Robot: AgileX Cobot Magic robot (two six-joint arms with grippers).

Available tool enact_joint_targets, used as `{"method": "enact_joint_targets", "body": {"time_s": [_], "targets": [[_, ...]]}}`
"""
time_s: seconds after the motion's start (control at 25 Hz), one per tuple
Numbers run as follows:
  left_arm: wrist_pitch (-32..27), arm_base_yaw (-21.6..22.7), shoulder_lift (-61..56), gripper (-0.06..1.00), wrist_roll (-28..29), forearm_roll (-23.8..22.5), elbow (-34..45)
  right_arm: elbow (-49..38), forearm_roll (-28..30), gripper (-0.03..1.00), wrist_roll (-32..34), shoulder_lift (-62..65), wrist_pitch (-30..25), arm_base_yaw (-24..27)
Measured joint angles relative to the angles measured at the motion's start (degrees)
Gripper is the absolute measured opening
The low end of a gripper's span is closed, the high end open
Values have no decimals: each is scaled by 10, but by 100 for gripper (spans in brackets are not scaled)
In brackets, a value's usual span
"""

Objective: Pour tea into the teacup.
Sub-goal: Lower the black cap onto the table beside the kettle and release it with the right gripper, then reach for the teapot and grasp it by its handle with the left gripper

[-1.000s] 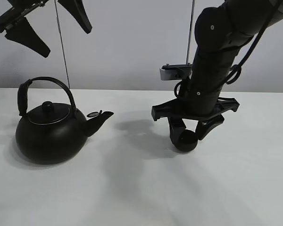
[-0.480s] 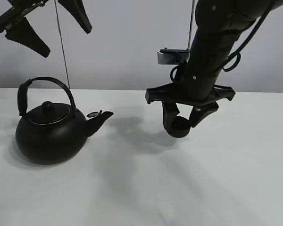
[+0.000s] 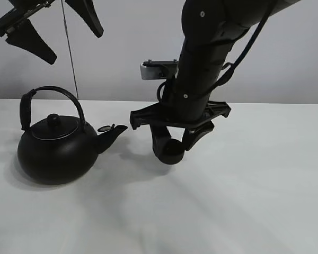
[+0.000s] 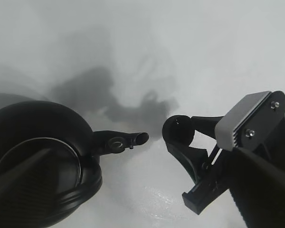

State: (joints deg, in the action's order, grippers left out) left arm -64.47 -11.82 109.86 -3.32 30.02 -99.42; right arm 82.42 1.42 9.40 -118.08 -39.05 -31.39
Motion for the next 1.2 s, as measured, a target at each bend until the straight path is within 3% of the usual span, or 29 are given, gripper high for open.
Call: {"method": "enact_joint_targets", "body": {"time_s": [0.72, 0.92, 1.2], "targets": [[15, 0, 0, 70, 0, 0, 0, 2, 3, 41, -2, -33, 16, -22], [15, 0, 0, 70, 0, 0, 0, 5, 2, 63, -2, -34, 9, -22], [18, 0, 0, 70, 0, 0, 0, 81, 6, 66, -2, -17, -77, -22]]}}
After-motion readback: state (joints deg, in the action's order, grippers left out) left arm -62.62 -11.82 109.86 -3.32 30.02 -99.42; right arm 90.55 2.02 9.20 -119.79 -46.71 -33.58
